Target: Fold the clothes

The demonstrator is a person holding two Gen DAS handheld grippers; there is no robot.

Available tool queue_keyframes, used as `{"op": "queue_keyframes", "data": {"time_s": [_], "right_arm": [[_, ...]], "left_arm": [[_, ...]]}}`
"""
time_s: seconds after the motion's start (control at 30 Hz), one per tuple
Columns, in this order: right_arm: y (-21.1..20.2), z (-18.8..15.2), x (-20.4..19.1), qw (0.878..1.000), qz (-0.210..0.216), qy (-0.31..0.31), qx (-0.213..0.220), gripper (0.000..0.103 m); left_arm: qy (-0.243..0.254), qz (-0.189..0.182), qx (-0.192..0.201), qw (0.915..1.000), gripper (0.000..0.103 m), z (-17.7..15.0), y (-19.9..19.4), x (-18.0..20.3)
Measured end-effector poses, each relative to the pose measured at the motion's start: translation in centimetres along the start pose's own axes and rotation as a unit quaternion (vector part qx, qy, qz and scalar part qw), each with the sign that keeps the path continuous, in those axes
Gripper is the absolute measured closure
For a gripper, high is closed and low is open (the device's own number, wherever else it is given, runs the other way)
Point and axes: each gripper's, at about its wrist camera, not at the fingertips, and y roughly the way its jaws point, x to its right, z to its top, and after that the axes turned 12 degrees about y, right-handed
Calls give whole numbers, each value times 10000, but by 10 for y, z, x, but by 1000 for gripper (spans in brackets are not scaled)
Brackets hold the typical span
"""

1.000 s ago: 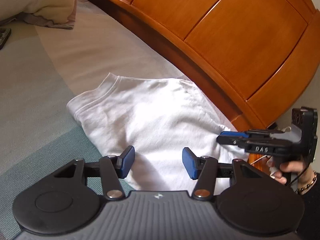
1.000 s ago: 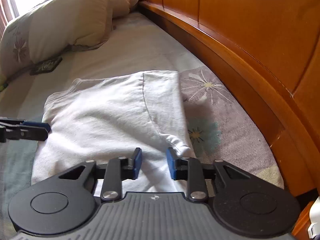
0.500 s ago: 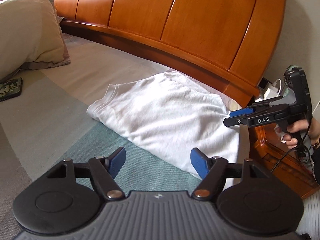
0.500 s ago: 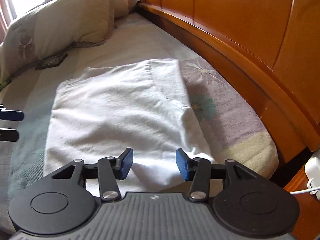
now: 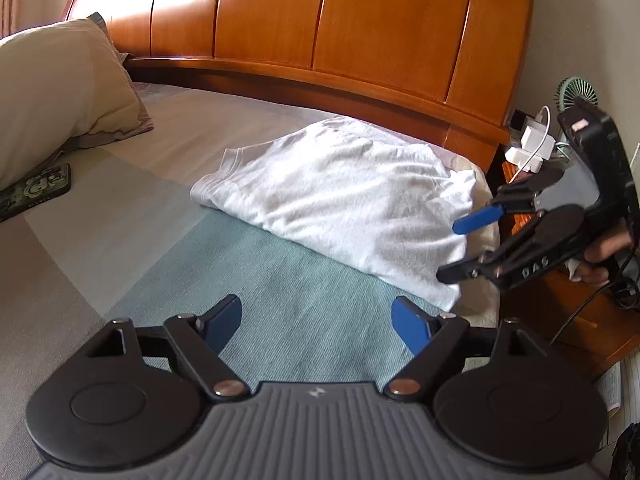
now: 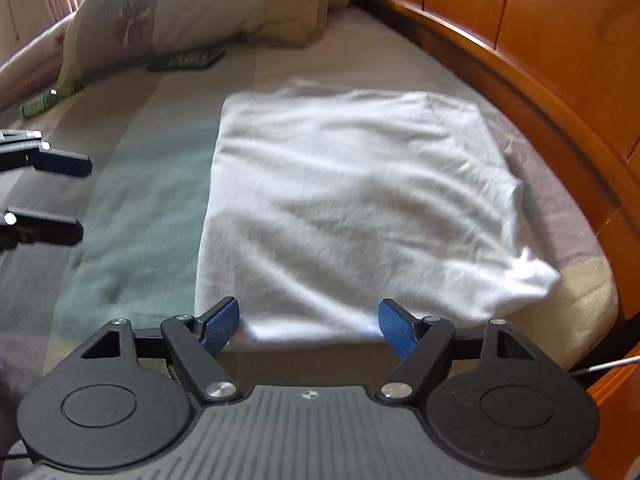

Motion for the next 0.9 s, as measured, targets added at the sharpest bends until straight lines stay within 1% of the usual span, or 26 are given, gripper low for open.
{"op": "queue_keyframes", "data": {"time_s": [0.03, 0.1, 0.13, 0.17, 0.23, 0.3, 0.33, 0.4, 0.47, 0.5, 0.53, 0.57, 0.6, 0.67, 0.7, 0.8, 0.87, 0.9], "right_arm": [[0, -5, -6, 9999, -69, -154, 25, 19], [-8, 2, -9, 9997, -45, -243, -12, 19], [-13, 9, -7, 9998, 5, -179, 134, 19], [-19, 21, -4, 9991, 45, -79, 407, 19], [-20, 48, 6, 9971, -94, 114, 742, 18], [-5, 74, 18, 9957, -250, 297, 837, 18], [11, 89, 25, 9948, -403, 379, 859, 18], [41, 105, 40, 9936, -644, 475, 791, 18], [69, 117, 53, 9939, -702, 593, 603, 18], [79, 121, 58, 9941, -655, 640, 579, 16], [85, 126, 63, 9938, -598, 730, 590, 9], [89, 132, 67, 9935, -555, 834, 547, 6], [91, 139, 70, 9930, -527, 944, 485, 7], [85, 150, 67, 9919, -560, 1039, 467, 10], [77, 152, 63, 9924, -476, 991, 562, 10], [74, 155, 48, 9950, -211, 763, 606, 9], [100, 157, 40, 9970, -302, 600, 374, 8], [114, 158, 37, 9976, -379, 510, 262, 5]], "left_arm": [[20, 36, -39, 10000, 19, -3, -3, 1], [79, 89, -72, 9999, 17, -8, -10, 2], [83, 124, -60, 9999, 16, -10, -14, 3], [88, 159, -48, 9998, 16, -11, -17, 3], [73, 227, -11, 9997, 15, -14, -23, 4], [66, 294, 31, 9995, 15, -16, -26, 5], [76, 330, 59, 9994, 15, -18, -28, 6], [66, 343, 56, 9994, 15, -20, -29, 6], [56, 356, 52, 9993, 15, -22, -31, 6], [49, 362, 47, 9993, 15, -23, -31, 5], [42, 368, 42, 9993, 15, -24, -32, 4], [35, 375, 37, 9993, 15, -25, -32, 3], [30, 410, 35, 9991, 15, -26, -33, 2], [20, 523, 45, 9986, 15, -27, -35, -1], [7, 570, 59, 9984, 15, -28, -36, -3], [-50, 631, 129, 9979, 15, -33, -40, -8], [-145, 658, 142, 9976, 15, -36, -41, -12], [-152, 681, 137, 9975, 15, -37, -42, -13]]}}
